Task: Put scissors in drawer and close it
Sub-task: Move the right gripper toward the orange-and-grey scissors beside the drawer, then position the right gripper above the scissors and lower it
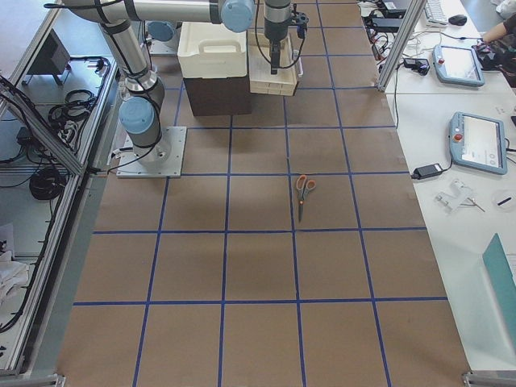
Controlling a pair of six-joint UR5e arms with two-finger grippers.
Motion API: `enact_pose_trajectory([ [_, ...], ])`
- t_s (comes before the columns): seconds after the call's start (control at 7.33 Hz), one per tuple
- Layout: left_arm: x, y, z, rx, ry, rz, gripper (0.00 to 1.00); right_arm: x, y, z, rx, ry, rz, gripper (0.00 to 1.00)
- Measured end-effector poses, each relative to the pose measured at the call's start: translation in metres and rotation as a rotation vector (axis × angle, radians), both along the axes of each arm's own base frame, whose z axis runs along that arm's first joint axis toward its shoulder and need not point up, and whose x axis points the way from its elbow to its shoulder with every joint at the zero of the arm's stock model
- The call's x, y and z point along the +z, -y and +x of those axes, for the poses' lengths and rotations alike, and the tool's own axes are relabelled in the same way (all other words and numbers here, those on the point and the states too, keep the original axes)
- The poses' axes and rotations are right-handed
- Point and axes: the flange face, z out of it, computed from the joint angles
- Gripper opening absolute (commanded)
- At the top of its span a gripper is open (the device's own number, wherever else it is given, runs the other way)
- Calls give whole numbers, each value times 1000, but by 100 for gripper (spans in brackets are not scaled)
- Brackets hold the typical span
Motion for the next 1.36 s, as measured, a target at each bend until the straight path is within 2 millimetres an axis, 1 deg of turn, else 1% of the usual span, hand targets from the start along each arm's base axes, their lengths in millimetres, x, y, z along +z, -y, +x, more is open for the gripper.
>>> enact_pose_trajectory([
  [0.41,0,0,0,1,1,0,100,-1,5,-4,81,-3,-16,100],
  [0.82,1,-1,1,1,1,0,100,-10,20,-9,227,-12,-40,100],
  [0.95,1,0,1,1,1,-1,100,-11,24,-16,267,-14,-47,100],
  [1.09,1,0,1,1,1,-1,100,-12,28,-29,310,-17,-51,100],
  [1.36,1,-1,1,1,1,1,100,-13,35,-62,411,-23,-55,100],
])
